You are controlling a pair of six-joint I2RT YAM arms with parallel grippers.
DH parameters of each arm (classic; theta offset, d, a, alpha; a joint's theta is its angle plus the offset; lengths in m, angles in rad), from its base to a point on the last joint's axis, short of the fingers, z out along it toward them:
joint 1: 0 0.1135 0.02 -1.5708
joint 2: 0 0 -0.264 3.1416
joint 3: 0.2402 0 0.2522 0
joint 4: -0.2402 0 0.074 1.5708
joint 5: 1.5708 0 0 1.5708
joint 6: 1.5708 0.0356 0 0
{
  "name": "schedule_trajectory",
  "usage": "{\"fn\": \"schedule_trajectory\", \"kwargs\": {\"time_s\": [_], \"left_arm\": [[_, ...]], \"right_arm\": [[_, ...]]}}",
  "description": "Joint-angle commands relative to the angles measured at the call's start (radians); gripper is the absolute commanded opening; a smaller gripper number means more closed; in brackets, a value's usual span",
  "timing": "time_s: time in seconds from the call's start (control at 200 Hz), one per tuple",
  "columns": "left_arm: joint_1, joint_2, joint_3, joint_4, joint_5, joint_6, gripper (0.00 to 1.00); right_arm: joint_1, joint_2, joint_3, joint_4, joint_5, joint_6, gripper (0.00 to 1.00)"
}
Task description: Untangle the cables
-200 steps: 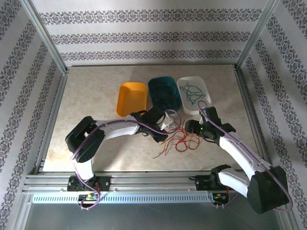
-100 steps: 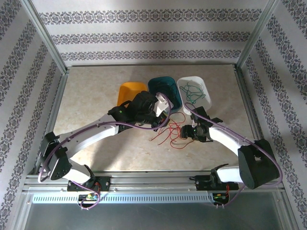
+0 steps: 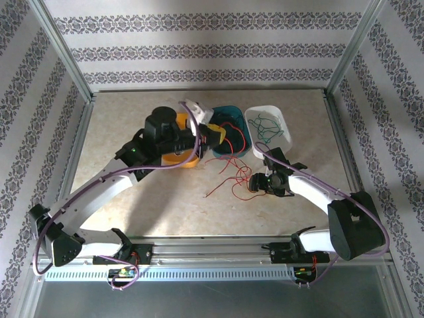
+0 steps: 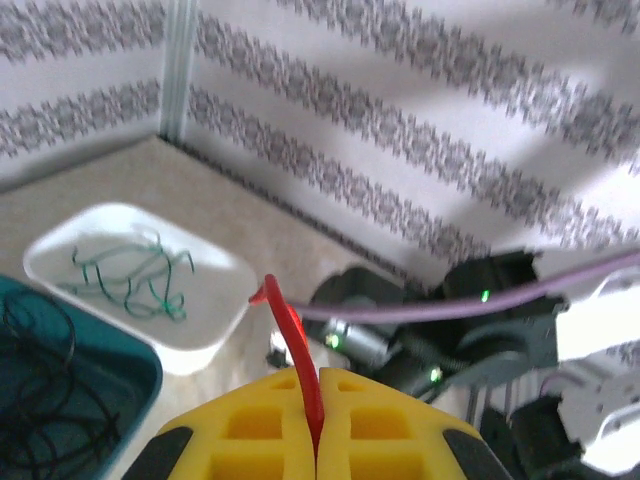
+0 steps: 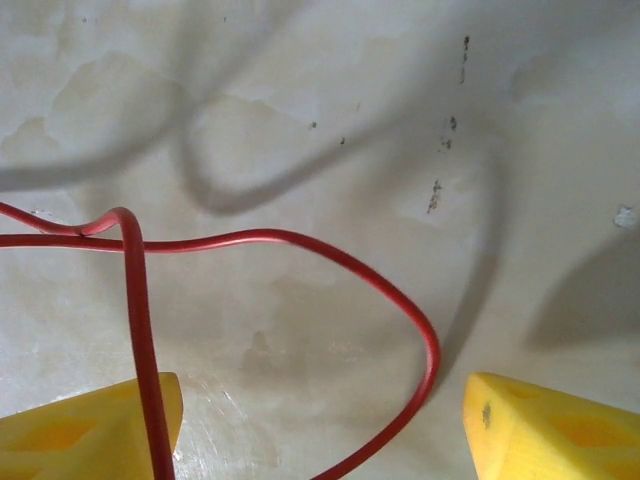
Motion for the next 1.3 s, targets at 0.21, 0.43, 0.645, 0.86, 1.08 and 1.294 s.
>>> {"fn": "schedule_trajectory", "kwargs": {"time_s": [0.21, 0.43, 0.645, 0.86, 1.08, 1.294], "left_arm": [[0.125, -0.100, 0.012, 0.254, -0.071, -0.124, 0.00], [0.171, -0.102, 0.055, 0.264, -0.003, -0.144, 0.00], [0.170, -0.103, 0.111, 0.182, 0.196, -0.119, 0.00], [0.161, -0.128, 0.136, 0.114, 0.324, -0.124, 0.00], [0.121, -0.116, 0.121, 0.040, 0.348, -0.096, 0.00], [0.064, -0.087, 0.116, 0.045, 0.370, -0.078, 0.00]], "right_arm": [[-0.016, -0.012, -0.024, 0.001, 0.001, 0.018, 0.74], [-0.018, -0.013, -0.027, 0.005, -0.004, 0.019, 0.74], [-0.020, -0.041, -0.027, 0.015, -0.014, 0.009, 0.74], [0.015, -0.279, -0.043, 0.177, -0.188, -0.077, 0.75], [0.016, -0.484, -0.021, 0.303, -0.280, -0.063, 0.83], [0.087, -0.371, 0.052, 0.302, -0.416, -0.078, 0.84]]}}
